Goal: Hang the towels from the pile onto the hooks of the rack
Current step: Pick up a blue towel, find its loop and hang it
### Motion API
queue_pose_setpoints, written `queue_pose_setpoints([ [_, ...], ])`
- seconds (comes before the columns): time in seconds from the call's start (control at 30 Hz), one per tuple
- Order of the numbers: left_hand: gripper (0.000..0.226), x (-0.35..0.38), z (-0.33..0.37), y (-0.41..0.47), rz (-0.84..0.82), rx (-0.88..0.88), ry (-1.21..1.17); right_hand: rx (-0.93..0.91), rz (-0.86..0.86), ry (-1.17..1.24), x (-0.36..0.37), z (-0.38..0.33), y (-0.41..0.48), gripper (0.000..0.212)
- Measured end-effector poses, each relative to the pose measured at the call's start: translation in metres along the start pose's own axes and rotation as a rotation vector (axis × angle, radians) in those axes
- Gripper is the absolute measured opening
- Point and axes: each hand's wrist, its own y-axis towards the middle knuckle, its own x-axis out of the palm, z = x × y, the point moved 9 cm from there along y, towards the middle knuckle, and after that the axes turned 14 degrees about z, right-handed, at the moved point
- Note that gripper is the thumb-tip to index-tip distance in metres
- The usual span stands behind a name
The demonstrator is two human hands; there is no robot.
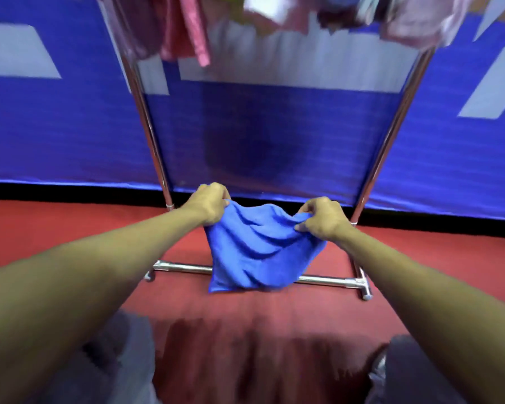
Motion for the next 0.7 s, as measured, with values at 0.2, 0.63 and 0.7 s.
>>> queue_pose_setpoints([
  [0.2,0.018,-0.067,0.054,-0.024,0.118,0.129,-0.191,-0.036,0.102,0.019,-0.067,-0.040,-0.012,0.032],
  [0.63,0.019,-0.100,0.056,-0.025,0.051,-0.041,-0.218,0.054,-0.077,0.504,-0.103,-0.073,-0.024,0.029],
  [0.7,0.021,-0.108,0.053,-0.026,0.115,-0.184,-0.500,0.088,-0.104,0.523,-0.100,-0.068,-0.027,0.034],
])
